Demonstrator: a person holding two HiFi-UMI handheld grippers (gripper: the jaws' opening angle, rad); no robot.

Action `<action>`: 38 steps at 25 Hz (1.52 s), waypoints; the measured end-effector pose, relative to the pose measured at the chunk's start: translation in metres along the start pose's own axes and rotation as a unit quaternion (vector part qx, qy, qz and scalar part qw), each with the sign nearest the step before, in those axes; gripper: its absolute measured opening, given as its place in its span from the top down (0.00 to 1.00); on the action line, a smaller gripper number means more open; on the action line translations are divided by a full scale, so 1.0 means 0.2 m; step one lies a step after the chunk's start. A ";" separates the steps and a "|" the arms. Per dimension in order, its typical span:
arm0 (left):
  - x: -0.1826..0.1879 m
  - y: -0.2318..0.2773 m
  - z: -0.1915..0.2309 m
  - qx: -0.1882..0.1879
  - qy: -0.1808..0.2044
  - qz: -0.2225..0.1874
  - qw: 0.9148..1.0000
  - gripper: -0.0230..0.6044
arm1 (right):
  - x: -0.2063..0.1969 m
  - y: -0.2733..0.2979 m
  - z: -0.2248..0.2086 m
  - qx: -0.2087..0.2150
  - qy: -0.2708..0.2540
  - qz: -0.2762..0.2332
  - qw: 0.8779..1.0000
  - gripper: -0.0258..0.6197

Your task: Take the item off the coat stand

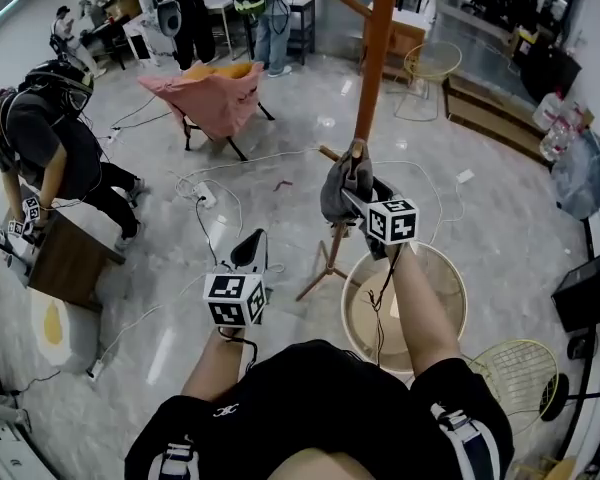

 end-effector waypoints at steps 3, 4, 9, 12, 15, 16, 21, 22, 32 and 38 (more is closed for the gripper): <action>-0.01 0.00 0.03 0.007 -0.004 0.002 1.000 0.94 | 0.01 0.03 0.00 0.002 -0.023 0.020 1.000 0.53; -0.01 0.00 0.04 0.009 -0.004 0.003 1.000 0.94 | 0.00 0.03 0.00 0.002 -0.031 0.026 0.999 0.64; 0.00 0.01 0.03 0.009 -0.003 0.003 1.000 0.94 | 0.01 0.00 0.03 0.015 -0.030 0.018 0.999 0.86; 0.00 0.02 0.03 0.005 0.000 -0.001 1.000 0.94 | 0.03 -0.02 0.07 0.023 -0.018 0.002 1.000 0.87; 0.00 0.03 0.03 0.000 0.001 -0.003 1.000 0.94 | 0.08 -0.07 0.13 0.030 -0.030 -0.015 0.999 0.87; 0.00 0.03 0.03 -0.002 0.001 -0.003 1.000 0.94 | 0.10 -0.09 0.15 0.032 -0.037 -0.023 0.999 0.87; 0.02 0.02 0.01 -0.010 0.004 -0.005 1.000 0.94 | 0.25 -0.20 0.30 0.046 -0.086 -0.050 0.994 0.87; 0.02 0.02 0.00 -0.011 0.004 -0.006 1.000 0.94 | 0.27 -0.22 0.33 0.049 -0.096 -0.053 0.993 0.87; -0.01 0.01 -0.03 -0.021 0.001 -0.002 1.000 0.94 | 0.35 -0.43 0.61 0.093 -0.156 -0.085 0.980 0.87; -0.02 0.01 -0.08 -0.032 -0.001 0.002 0.999 0.94 | 0.29 -0.55 0.67 0.104 -0.165 -0.080 0.978 0.87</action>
Point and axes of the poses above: the fingertips, and each gripper's own axes: y forward along the fingers, z to its left, x out of its top, the point moved 5 cm from there along -y, backward along the fingers, and after that the axes turned 5 degrees about x, right-handed, at the moved point
